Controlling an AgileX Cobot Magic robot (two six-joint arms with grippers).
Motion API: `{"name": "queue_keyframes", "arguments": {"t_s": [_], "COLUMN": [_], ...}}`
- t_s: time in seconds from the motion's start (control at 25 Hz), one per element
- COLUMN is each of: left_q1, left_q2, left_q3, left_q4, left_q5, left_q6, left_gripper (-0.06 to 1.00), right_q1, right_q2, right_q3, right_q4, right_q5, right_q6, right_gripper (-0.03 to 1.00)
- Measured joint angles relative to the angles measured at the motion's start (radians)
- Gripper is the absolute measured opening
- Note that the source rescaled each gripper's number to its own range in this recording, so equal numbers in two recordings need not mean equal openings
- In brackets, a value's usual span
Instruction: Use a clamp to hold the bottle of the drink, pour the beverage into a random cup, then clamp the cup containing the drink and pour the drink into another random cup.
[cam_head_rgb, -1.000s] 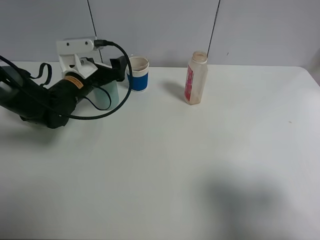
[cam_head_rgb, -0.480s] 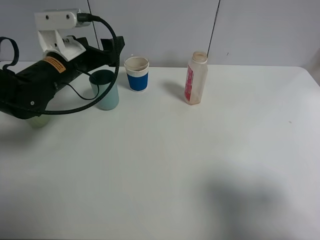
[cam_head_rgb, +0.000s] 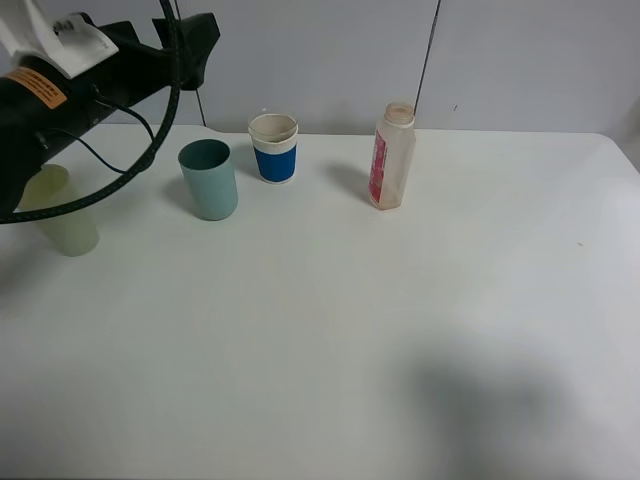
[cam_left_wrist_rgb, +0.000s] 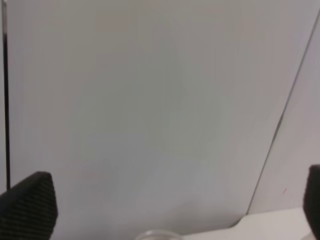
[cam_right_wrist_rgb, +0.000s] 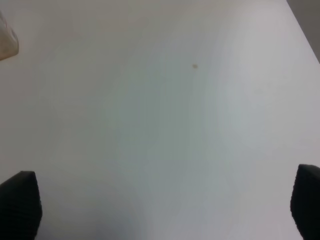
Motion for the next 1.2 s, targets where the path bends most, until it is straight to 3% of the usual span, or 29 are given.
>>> {"name": "queue_keyframes", "arguments": {"t_s": [0.36, 0.64, 0.84, 1.2], "left_q1": [-0.001, -0.001, 0.017, 0.130], "left_q2": [-0.124, -0.219, -0.352, -0.602], "left_q3": [0.001, 0.001, 0.001, 0.001], "left_q4": [-0.008, -0.017, -0.009, 0.160], "left_q5": [0.127, 0.211, 0.392, 0.790], "left_q6": [-0.090, -0.033, 0.027, -0.008], "left_gripper": [1.00, 1.00, 1.00, 1.00], "right_q1": [0.000, 0.000, 0.000, 0.000], "right_q2": [0.000, 0.000, 0.000, 0.000], "right_q3": [0.000, 0.000, 0.000, 0.000], "right_q4": [0.000, 0.000, 0.000, 0.000], "right_q5": [0.000, 0.000, 0.000, 0.000], "right_q6": [0.000, 0.000, 0.000, 0.000], "right_gripper": [1.00, 1.00, 1.00, 1.00]}}
